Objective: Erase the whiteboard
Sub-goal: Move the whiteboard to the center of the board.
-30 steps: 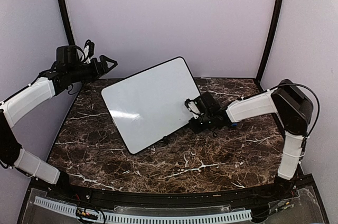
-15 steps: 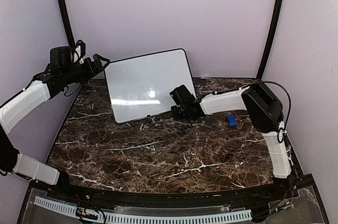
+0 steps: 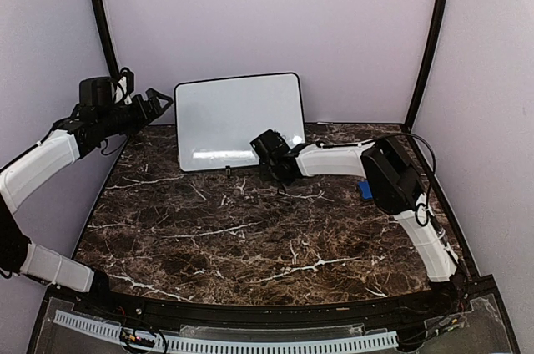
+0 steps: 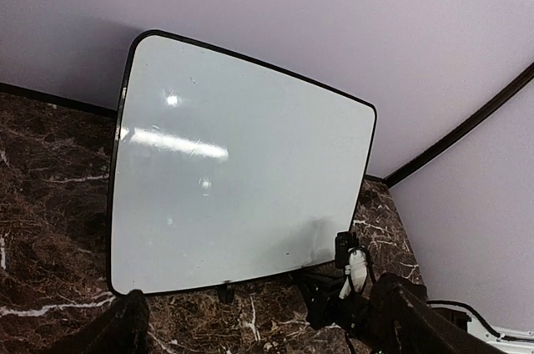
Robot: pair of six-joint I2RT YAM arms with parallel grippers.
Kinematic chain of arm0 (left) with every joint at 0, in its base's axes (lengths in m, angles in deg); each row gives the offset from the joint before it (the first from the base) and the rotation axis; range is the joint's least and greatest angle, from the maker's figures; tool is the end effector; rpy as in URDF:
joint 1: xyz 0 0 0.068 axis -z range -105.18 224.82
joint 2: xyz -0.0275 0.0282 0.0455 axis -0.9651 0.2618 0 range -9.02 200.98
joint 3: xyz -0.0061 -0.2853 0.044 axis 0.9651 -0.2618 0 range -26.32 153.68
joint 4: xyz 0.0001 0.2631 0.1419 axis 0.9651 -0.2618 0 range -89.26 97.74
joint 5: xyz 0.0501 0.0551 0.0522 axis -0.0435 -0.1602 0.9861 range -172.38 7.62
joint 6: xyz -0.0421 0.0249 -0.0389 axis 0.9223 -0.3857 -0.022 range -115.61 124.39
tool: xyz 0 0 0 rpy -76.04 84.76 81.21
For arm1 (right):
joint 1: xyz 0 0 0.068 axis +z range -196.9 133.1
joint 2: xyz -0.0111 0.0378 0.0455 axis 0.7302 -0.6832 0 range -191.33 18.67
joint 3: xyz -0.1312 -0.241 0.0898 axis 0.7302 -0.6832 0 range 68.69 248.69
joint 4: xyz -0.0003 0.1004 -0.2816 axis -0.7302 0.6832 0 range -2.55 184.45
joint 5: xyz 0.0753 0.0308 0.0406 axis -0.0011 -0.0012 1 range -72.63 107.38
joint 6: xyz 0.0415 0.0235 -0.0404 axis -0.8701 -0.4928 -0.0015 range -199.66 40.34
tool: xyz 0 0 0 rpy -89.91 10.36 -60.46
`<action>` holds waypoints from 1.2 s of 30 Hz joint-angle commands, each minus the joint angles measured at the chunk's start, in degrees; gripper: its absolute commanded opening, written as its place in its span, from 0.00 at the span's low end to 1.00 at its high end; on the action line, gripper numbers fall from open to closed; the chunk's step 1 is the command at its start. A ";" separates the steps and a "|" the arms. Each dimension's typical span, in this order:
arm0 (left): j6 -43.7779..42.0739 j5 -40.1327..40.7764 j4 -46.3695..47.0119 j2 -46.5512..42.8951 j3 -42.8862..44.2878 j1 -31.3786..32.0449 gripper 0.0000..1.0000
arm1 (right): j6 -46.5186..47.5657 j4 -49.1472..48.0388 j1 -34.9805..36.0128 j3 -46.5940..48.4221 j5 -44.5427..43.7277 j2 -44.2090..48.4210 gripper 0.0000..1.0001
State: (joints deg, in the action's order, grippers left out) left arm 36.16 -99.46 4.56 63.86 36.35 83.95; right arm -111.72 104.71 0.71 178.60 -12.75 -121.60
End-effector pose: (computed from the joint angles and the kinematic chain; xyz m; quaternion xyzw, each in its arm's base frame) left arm 0.3379 -0.0685 0.3623 -0.0621 0.7790 -0.3234 0.5336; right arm 0.4150 0.4191 0.1155 -0.0288 0.9048 0.0375 0.4232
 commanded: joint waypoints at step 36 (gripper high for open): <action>1.62 -3.38 3.00 0.02 -2.00 -0.93 0.96 | 12.64 -25.17 -15.99 -45.02 -1.57 25.67 0.00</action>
State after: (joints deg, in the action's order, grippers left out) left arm 37.65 -101.97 6.20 64.08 35.06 83.33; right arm -103.67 83.90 -14.57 136.17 -12.19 -98.25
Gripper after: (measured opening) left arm 0.957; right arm 0.080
